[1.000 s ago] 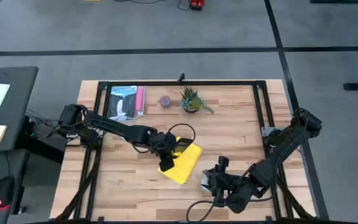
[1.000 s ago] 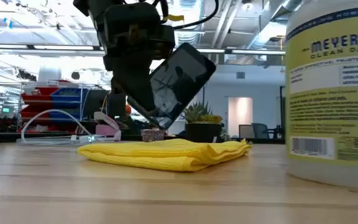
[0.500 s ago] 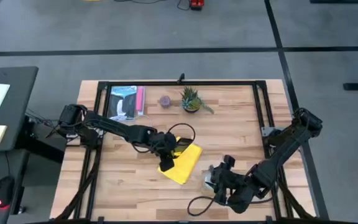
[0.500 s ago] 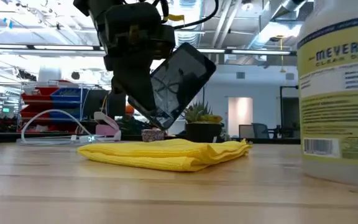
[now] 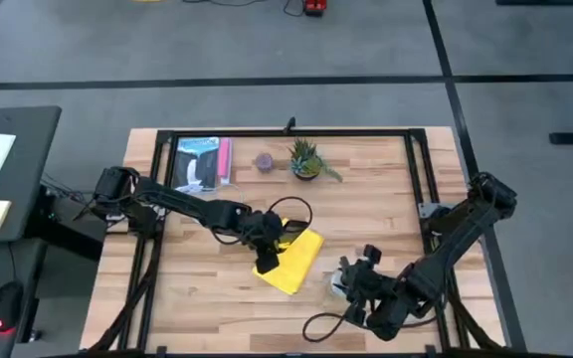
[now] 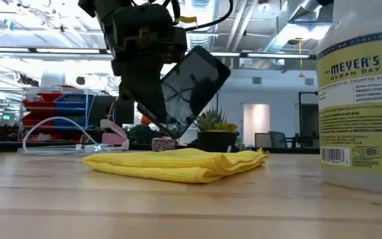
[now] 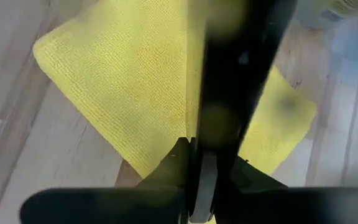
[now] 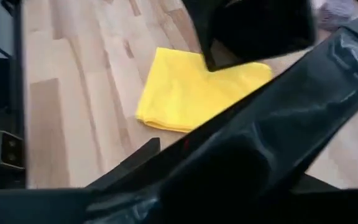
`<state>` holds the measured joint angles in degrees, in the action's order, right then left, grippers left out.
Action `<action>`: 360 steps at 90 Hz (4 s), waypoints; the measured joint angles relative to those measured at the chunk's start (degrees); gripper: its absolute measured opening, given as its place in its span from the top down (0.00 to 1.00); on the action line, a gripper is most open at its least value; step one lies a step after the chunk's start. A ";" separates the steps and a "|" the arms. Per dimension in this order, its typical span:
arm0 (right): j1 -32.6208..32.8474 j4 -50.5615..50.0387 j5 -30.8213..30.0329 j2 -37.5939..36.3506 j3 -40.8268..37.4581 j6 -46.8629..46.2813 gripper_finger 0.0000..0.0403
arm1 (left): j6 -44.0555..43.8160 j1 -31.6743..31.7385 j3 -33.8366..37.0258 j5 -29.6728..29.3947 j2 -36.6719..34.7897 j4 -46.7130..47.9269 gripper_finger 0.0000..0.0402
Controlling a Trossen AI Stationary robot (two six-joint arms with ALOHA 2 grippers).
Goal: Apply microfiber cloth
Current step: Spray the front of the cellphone, then wipe the front and back of the cellphone with the microfiber cloth
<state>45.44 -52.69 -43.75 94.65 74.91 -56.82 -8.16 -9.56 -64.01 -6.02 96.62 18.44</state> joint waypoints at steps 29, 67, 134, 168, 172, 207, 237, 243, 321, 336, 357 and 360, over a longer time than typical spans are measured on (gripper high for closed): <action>2.39 -24.07 -6.71 -4.52 -3.48 -13.59 0.62 | 0.41 0.00 0.00 0.02 0.00 -1.14 0.98; -3.46 -7.82 -10.41 -29.79 -25.19 -11.87 0.63 | 1.14 0.00 0.00 0.02 0.02 -1.62 0.98; -10.74 -5.35 -3.34 -34.73 -22.52 5.28 0.35 | 0.17 0.00 0.00 0.04 0.02 -1.46 0.98; -13.79 -15.14 9.73 -34.73 -19.80 2.89 0.35 | -0.07 0.00 0.00 0.22 0.02 -1.29 0.98; -14.45 -15.90 11.29 -34.71 -19.80 2.58 0.35 | -0.38 0.00 0.00 0.38 0.02 -1.06 0.98; -13.33 -20.39 20.00 -34.24 -14.13 -2.52 0.35 | -2.80 0.69 0.00 3.09 0.02 5.40 0.98; -2.59 -4.74 17.80 -22.67 -9.29 -2.51 0.35 | -2.46 0.76 0.00 5.01 0.02 4.54 0.98; -1.98 1.44 14.80 -19.35 -8.65 1.62 0.35 | -1.53 0.76 0.00 5.01 0.02 4.15 0.98; -31.32 30.02 34.73 -3.74 -8.66 42.12 0.51 | 8.35 -0.92 0.00 4.26 0.02 4.54 0.98; -32.62 30.67 35.52 -2.98 -8.66 43.82 0.53 | 8.78 -0.99 0.09 4.19 0.09 4.72 0.98; -34.17 30.90 37.01 -1.57 -8.63 44.86 0.59 | 9.36 -1.48 0.17 4.20 0.16 4.99 0.98; -34.39 30.27 37.03 -1.45 -8.65 44.90 0.60 | 9.62 -1.56 0.21 3.98 0.17 5.02 0.98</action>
<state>11.05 -22.42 -6.72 93.20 66.27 -11.92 1.45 -11.12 -63.79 -2.05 96.79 23.46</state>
